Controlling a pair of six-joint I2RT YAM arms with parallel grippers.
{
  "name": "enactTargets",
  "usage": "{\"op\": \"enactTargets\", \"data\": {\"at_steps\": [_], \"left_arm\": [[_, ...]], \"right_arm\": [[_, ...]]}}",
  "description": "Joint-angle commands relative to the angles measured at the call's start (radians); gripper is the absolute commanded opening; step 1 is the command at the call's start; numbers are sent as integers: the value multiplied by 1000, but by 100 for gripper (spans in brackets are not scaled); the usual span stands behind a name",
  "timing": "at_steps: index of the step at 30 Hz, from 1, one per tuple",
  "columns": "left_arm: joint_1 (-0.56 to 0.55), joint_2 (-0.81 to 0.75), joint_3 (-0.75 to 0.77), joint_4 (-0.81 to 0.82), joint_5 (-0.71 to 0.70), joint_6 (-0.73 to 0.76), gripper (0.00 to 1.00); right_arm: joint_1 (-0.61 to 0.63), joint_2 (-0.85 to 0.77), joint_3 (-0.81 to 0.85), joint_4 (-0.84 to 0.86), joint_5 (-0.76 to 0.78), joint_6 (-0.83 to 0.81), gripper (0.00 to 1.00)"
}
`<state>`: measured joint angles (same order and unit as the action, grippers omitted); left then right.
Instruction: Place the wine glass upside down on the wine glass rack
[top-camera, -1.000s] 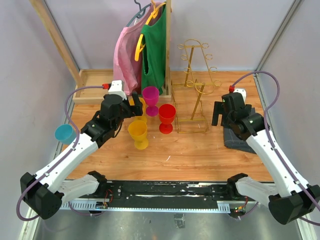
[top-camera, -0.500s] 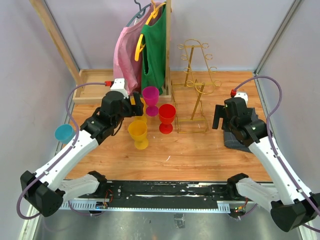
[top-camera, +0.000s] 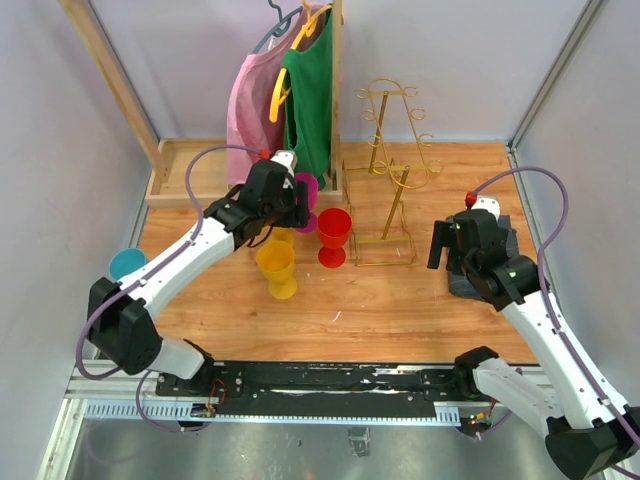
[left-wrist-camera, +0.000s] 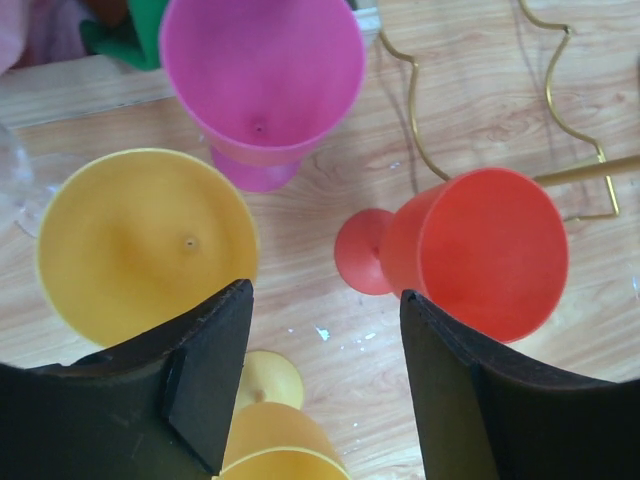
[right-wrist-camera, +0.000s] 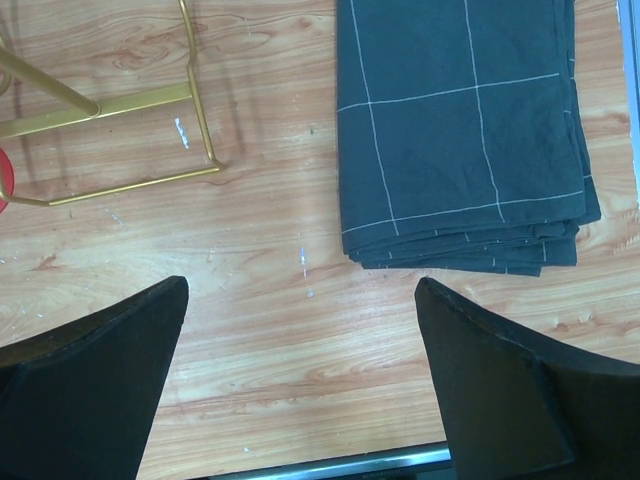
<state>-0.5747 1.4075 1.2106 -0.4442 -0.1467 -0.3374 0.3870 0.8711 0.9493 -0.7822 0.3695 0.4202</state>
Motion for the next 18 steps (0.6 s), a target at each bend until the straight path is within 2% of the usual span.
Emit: {"op": "enactTargets", "data": {"at_steps": [1, 5, 18], "left_arm": [[-30, 22, 76, -24, 43, 13, 65], [-62, 69, 123, -59, 42, 21, 58], [-127, 217, 218, -117, -20, 25, 54]], "right_arm": [[5, -16, -25, 9, 34, 8, 98], [5, -10, -29, 10, 39, 14, 98], [5, -17, -33, 18, 43, 19, 98]]}}
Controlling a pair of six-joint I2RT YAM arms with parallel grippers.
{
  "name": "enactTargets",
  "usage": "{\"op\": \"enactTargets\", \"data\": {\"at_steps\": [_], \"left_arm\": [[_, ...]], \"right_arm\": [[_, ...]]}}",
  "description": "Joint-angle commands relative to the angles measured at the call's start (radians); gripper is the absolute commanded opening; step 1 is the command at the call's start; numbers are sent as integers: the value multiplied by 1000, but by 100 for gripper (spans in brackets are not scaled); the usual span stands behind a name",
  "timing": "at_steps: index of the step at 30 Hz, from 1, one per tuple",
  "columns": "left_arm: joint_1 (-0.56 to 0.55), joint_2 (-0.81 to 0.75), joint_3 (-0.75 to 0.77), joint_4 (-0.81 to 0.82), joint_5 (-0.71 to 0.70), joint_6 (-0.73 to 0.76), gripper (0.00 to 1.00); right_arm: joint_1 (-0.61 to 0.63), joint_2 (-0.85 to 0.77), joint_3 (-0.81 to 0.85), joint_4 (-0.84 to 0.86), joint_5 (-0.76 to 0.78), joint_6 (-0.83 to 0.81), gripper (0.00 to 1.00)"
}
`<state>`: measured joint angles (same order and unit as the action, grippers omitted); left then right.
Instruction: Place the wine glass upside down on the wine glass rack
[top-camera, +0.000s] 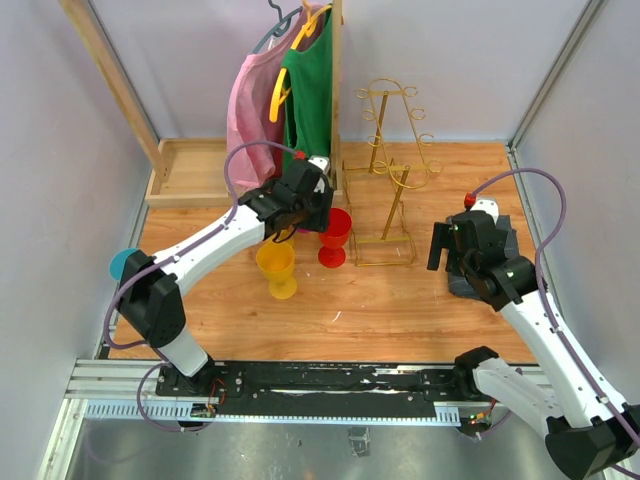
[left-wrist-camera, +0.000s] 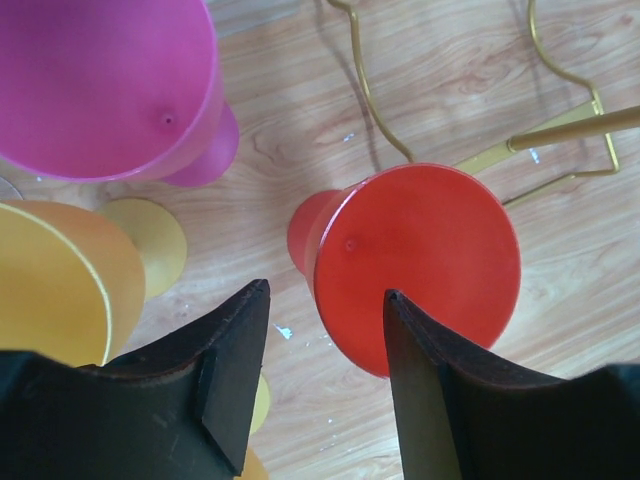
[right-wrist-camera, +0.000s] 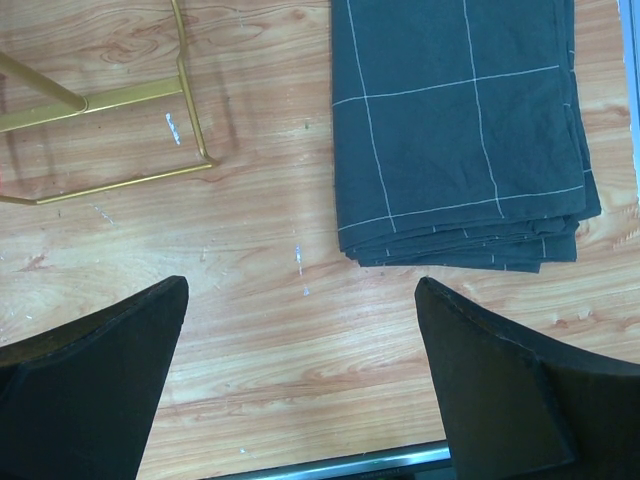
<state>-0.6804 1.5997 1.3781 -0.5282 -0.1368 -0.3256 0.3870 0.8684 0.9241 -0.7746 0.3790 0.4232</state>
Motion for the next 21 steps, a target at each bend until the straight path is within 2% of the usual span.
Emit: {"op": "enactTargets", "data": {"at_steps": [1, 4, 8, 10, 12, 14, 16, 18, 21], "left_arm": [[-24, 36, 58, -43, -39, 13, 53], [-28, 72, 78, -75, -54, 13, 45], [-30, 81, 87, -83, -55, 5, 40], [-30, 78, 89, -82, -59, 5, 29], [-31, 81, 88, -82, -60, 8, 25], [-31, 84, 85, -83, -58, 10, 15], [-31, 85, 82, -82, -57, 6, 11], [-31, 82, 79, -82, -54, 1, 1], [-33, 72, 77, -82, -55, -1, 0]], "right_arm": [[4, -18, -7, 10, 34, 16, 98], [4, -25, -8, 9, 35, 17, 98], [4, -29, -12, 5, 36, 21, 98], [4, -32, -17, 4, 37, 24, 98], [4, -33, -19, 4, 34, 28, 98], [4, -33, -21, 4, 32, 30, 98], [5, -34, -21, 4, 33, 29, 98], [4, -37, -22, 4, 31, 31, 98], [4, -41, -22, 3, 31, 34, 98]]}}
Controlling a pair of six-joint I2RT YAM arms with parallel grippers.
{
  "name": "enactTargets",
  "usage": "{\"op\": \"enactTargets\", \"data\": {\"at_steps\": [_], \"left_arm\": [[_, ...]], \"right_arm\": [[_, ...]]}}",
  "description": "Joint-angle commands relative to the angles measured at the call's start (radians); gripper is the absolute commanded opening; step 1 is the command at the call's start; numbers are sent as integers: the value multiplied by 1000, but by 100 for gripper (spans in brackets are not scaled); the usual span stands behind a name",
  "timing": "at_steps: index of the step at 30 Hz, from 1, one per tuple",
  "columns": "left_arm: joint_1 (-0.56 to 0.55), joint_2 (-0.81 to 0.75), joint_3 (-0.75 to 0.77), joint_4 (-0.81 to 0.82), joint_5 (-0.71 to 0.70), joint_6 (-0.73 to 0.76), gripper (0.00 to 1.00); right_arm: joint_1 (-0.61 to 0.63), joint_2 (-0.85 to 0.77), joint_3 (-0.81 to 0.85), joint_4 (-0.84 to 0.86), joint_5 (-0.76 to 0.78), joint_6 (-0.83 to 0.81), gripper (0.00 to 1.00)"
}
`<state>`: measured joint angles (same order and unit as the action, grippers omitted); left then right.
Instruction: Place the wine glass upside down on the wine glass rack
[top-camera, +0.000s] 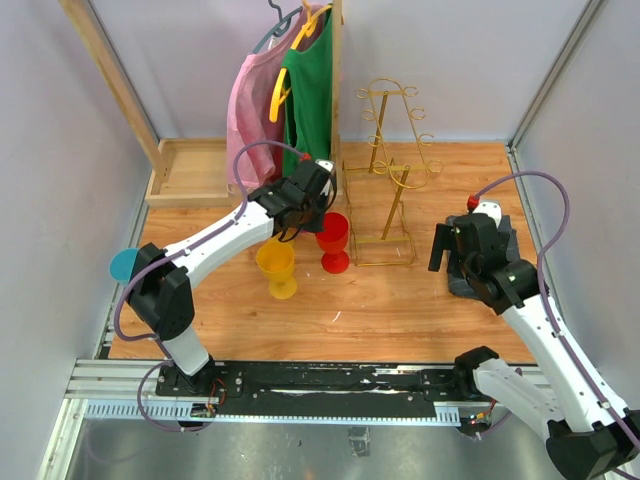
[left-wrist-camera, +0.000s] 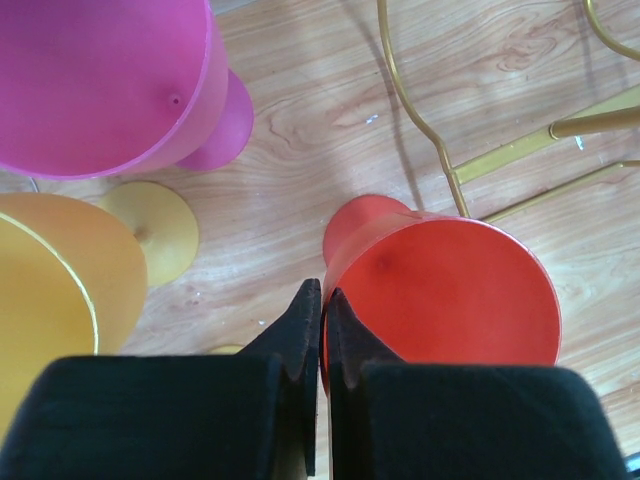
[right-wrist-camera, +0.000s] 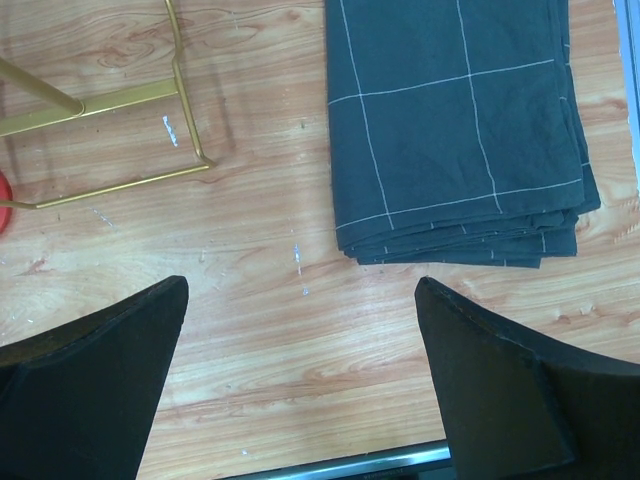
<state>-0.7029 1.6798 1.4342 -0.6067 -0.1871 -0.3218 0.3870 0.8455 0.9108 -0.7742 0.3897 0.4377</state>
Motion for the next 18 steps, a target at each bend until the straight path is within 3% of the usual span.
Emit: {"op": "enactTargets", "data": {"at_steps": [1, 11, 18], "left_arm": [[-10, -15, 20, -5, -5, -4, 0], [-12, -166, 57, -138, 44, 23, 0], [-10, -312, 71, -189, 243, 11, 0]], "right_arm": [[4, -20, -7, 2, 21, 20, 98], [4, -29, 2, -20, 6, 33, 98], [4, -57, 24, -49, 37, 32, 98]]}}
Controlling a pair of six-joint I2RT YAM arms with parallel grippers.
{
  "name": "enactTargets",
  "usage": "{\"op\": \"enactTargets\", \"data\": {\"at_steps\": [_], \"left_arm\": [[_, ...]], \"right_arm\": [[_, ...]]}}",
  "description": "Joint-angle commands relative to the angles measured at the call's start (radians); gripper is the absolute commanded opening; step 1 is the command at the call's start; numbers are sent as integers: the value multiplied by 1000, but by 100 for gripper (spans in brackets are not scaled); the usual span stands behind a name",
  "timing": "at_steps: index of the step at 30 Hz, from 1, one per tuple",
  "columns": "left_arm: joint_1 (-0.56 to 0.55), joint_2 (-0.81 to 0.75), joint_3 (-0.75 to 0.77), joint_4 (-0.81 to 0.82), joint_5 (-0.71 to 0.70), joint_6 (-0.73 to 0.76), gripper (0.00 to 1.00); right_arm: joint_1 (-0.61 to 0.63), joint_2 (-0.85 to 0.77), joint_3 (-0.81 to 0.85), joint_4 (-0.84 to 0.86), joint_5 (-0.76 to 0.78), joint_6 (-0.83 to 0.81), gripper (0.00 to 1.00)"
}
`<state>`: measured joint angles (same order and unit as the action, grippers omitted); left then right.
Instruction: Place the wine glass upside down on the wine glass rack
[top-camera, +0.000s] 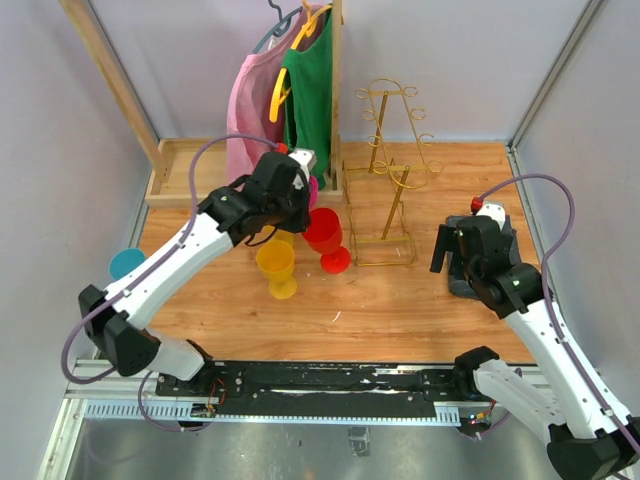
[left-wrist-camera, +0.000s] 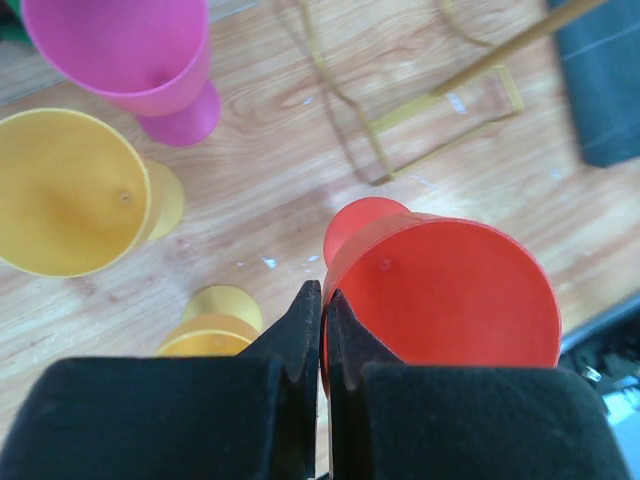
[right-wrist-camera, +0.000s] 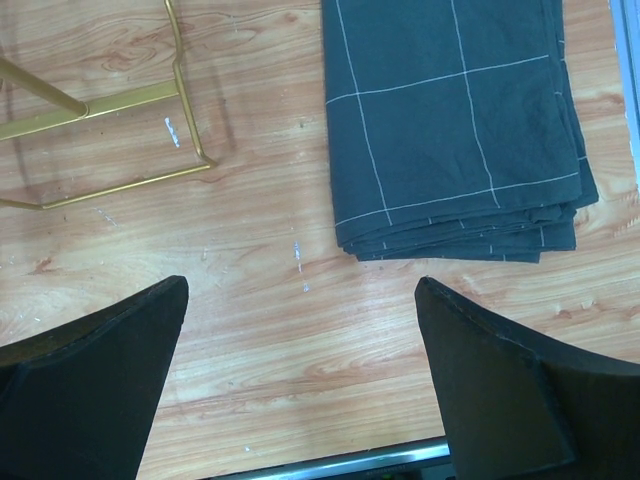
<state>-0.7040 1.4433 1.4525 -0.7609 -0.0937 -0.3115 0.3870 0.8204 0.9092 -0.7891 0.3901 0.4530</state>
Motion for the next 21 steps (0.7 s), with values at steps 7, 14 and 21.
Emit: {"op": "enactTargets", "data": {"at_steps": [7, 14, 21], "left_arm": [[-4, -154, 144, -27, 390, -50, 0], [35, -192, 180, 82, 670, -83, 0], [191, -249, -29, 718, 1010, -418, 0]], "right_arm": [[4, -73, 64, -64, 111, 17, 98], [4, -111, 108, -107, 206, 17, 98], [4, -108, 168, -74, 237, -25, 98]]}}
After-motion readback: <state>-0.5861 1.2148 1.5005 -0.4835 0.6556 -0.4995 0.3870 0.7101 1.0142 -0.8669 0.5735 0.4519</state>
